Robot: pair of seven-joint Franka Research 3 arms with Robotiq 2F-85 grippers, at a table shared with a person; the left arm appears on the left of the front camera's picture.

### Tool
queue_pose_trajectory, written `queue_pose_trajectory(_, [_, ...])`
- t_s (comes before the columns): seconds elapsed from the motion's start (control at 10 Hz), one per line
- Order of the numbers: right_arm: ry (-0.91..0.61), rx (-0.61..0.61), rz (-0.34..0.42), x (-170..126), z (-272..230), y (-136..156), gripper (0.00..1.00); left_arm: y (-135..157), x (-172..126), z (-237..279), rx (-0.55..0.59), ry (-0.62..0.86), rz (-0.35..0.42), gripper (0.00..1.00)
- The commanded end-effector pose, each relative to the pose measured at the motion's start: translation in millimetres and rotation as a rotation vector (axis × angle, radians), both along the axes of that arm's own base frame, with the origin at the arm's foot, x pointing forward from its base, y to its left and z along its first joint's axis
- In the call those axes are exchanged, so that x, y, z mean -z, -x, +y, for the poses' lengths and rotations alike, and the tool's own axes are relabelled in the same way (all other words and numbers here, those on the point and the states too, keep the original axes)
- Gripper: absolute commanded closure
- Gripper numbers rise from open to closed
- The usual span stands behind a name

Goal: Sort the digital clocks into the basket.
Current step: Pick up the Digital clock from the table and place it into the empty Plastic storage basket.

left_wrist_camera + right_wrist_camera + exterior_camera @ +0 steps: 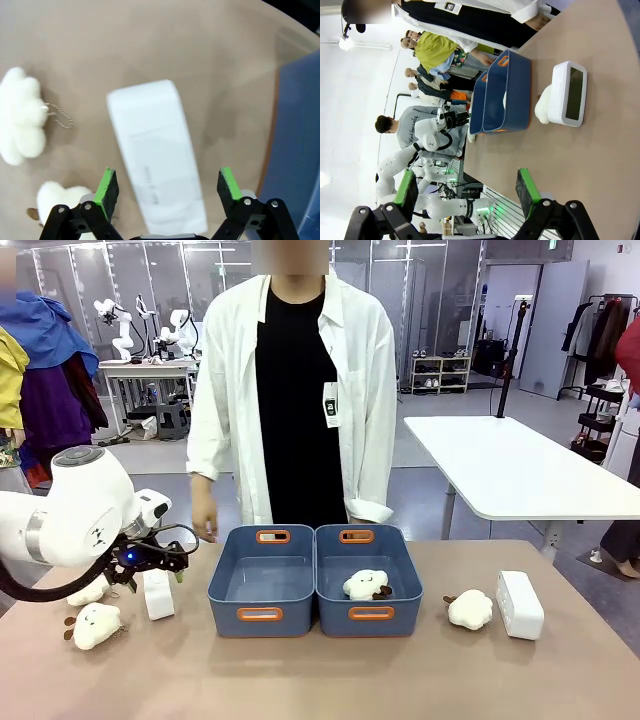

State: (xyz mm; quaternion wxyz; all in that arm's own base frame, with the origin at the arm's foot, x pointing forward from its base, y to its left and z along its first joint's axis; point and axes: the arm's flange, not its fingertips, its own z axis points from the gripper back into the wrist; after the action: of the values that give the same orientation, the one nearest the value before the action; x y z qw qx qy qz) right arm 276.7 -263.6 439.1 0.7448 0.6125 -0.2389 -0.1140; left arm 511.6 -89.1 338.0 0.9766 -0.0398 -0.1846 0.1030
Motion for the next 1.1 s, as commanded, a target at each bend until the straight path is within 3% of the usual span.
queue_pose_trajectory(0.0, [-0.002, 0.001, -0.020, -3.0, -0.4, 0.8, 0.00, -6.0, 5.5, -9.9, -0.046, -0.086, -0.036, 0.05])
queue_pose_trajectory(0.1, [-0.002, 0.001, -0.020, -3.0, -0.4, 0.8, 0.00, -6.3, 5.3, -8.9, -0.058, -0.085, -0.045, 0.15])
queue_pose_trajectory(0.2, [-0.002, 0.001, -0.020, -3.0, -0.4, 0.8, 0.00, -6.7, 5.3, -8.7, -0.072, -0.045, -0.024, 0.64])
queue_pose_trajectory(0.3, [-0.002, 0.001, -0.020, -3.0, -0.4, 0.8, 0.00, -6.9, 6.7, -7.6, -0.078, -0.039, -0.017, 0.75])
queue_pose_trajectory(0.4, [-0.002, 0.001, -0.020, -3.0, -0.4, 0.8, 0.00, -5.4, 7.0, -7.7, -0.075, -0.040, -0.017, 1.00])
queue_pose_trajectory(0.7, [-0.002, 0.001, -0.020, -3.0, -0.4, 0.8, 0.00, -2.4, 5.3, -8.1, -0.087, -0.042, -0.007, 0.96])
queue_pose_trajectory(1.0, [-0.002, 0.001, -0.020, -3.0, -0.4, 0.8, 0.00, -0.7, 5.7, -6.7, -0.062, -0.045, -0.013, 1.00])
